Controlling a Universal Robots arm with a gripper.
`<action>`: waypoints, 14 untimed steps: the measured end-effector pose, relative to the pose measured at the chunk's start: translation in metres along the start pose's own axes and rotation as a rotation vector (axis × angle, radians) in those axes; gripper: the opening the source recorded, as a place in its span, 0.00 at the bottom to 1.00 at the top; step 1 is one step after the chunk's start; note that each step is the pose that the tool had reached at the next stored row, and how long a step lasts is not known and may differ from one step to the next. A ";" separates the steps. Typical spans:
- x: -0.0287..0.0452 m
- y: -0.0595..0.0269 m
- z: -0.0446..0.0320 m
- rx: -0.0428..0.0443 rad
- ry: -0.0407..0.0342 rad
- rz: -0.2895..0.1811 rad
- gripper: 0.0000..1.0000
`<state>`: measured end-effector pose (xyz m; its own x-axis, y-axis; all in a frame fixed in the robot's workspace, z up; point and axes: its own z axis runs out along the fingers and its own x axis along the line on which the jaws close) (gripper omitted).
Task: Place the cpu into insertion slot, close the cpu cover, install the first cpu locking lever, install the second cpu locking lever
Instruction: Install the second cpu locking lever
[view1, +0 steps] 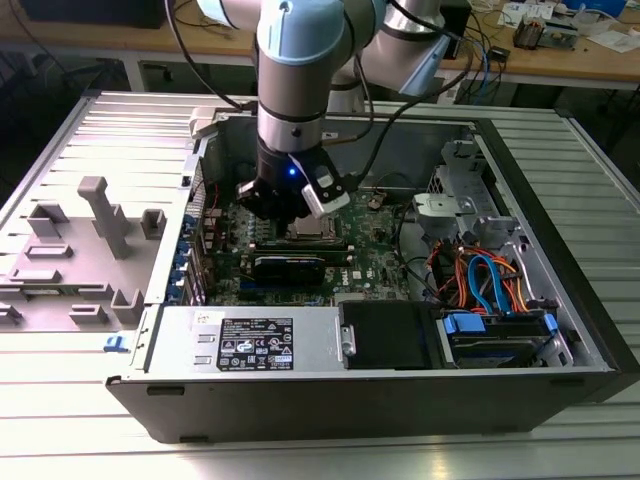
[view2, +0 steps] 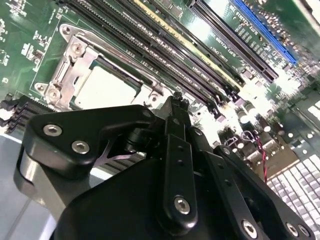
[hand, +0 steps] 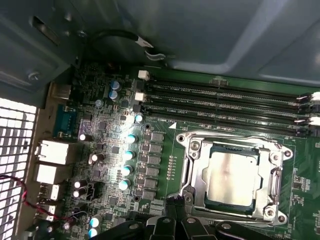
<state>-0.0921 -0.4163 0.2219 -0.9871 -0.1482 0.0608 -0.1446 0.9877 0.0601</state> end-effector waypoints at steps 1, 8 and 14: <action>0.0002 0.0003 -0.0032 -0.0001 -0.0001 0.000 0.11; 0.0011 0.0014 -0.0180 -0.0002 -0.0001 0.000 0.11; 0.0012 0.0015 -0.0204 -0.0002 -0.0001 0.000 0.11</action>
<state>-0.0921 -0.4160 0.2424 -0.9871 -0.1481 0.0607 -0.1445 0.9877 0.0603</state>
